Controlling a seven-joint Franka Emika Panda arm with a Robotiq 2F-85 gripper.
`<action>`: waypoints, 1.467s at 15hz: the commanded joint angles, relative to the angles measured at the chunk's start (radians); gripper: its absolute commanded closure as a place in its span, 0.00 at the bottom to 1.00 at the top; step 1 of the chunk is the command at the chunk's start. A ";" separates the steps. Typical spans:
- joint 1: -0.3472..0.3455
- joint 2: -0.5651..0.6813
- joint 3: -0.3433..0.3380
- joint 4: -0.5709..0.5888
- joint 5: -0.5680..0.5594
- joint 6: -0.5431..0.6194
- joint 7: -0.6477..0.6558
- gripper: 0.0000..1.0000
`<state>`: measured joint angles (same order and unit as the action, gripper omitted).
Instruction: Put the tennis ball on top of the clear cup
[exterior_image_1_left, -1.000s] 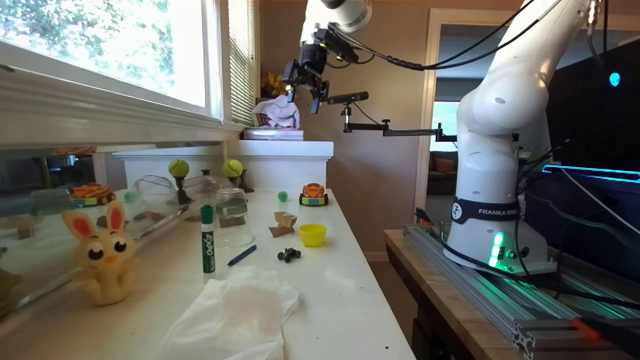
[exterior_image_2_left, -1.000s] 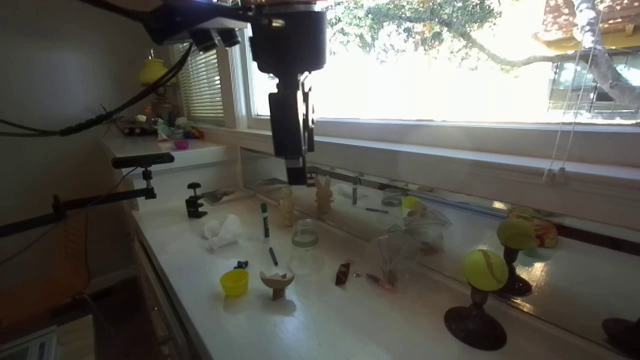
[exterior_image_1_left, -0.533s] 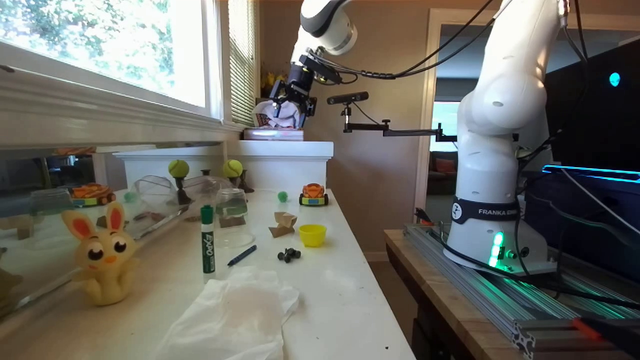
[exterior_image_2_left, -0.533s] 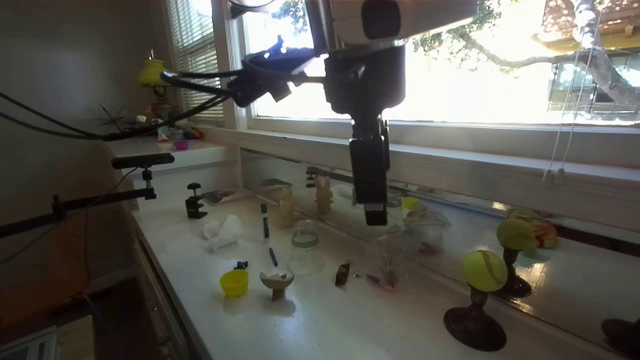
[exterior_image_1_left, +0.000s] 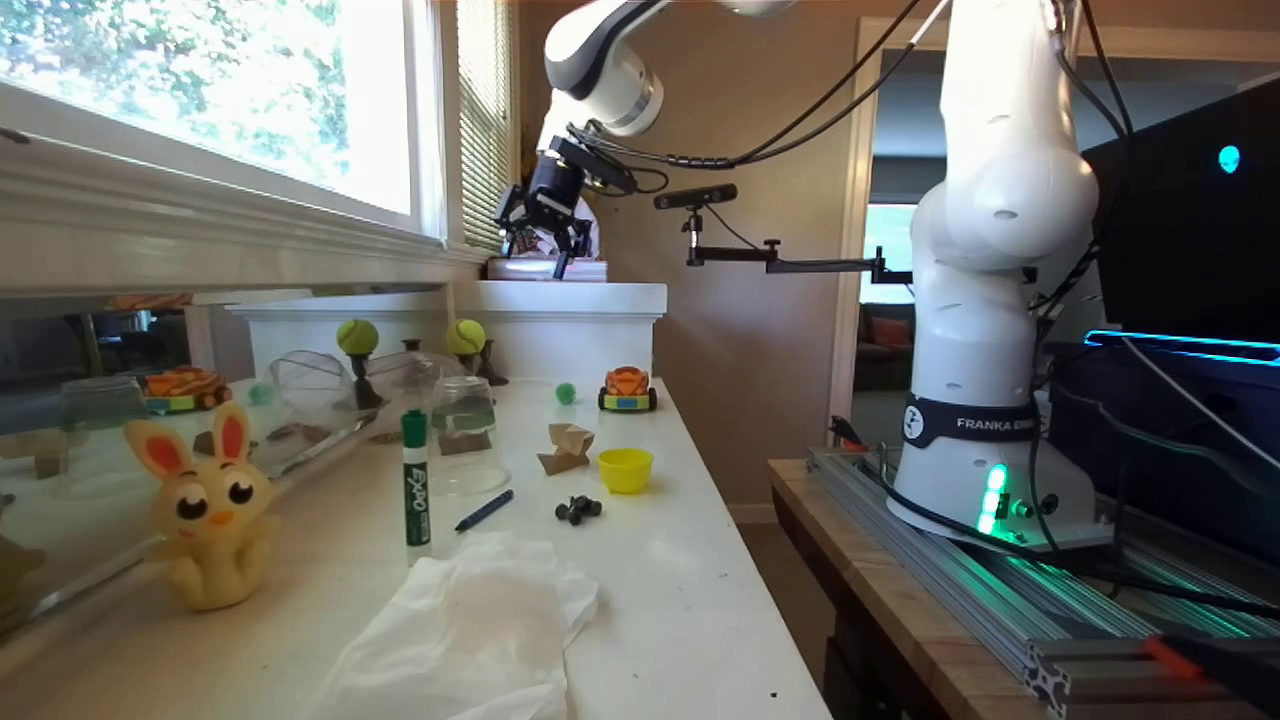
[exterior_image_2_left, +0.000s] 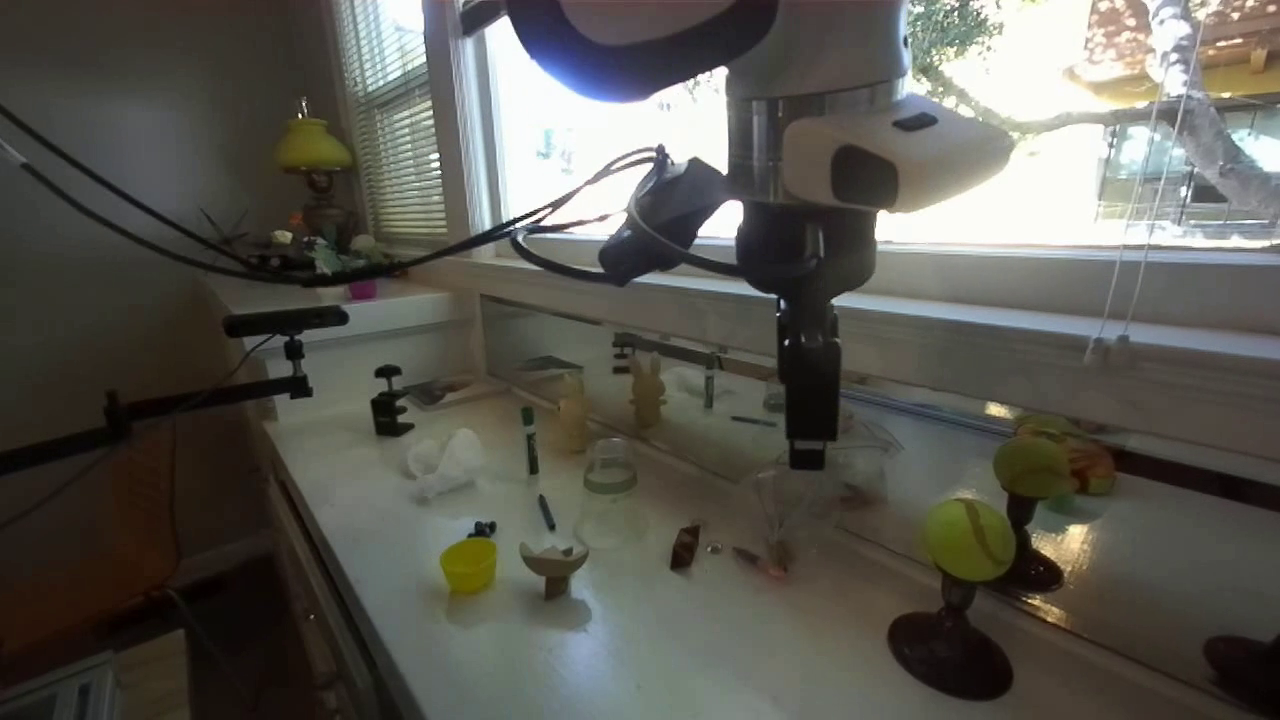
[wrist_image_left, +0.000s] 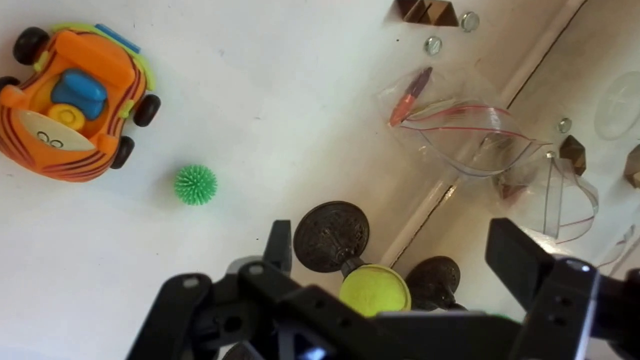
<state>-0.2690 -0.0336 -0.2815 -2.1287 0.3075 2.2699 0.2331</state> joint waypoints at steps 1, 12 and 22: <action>-0.002 0.021 0.002 0.019 0.000 -0.004 0.004 0.00; -0.025 0.172 0.010 0.064 0.033 0.152 -0.327 0.00; -0.088 0.279 0.105 0.085 0.228 0.315 -0.631 0.00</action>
<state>-0.3220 0.2076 -0.2148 -2.0774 0.4726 2.5620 -0.3041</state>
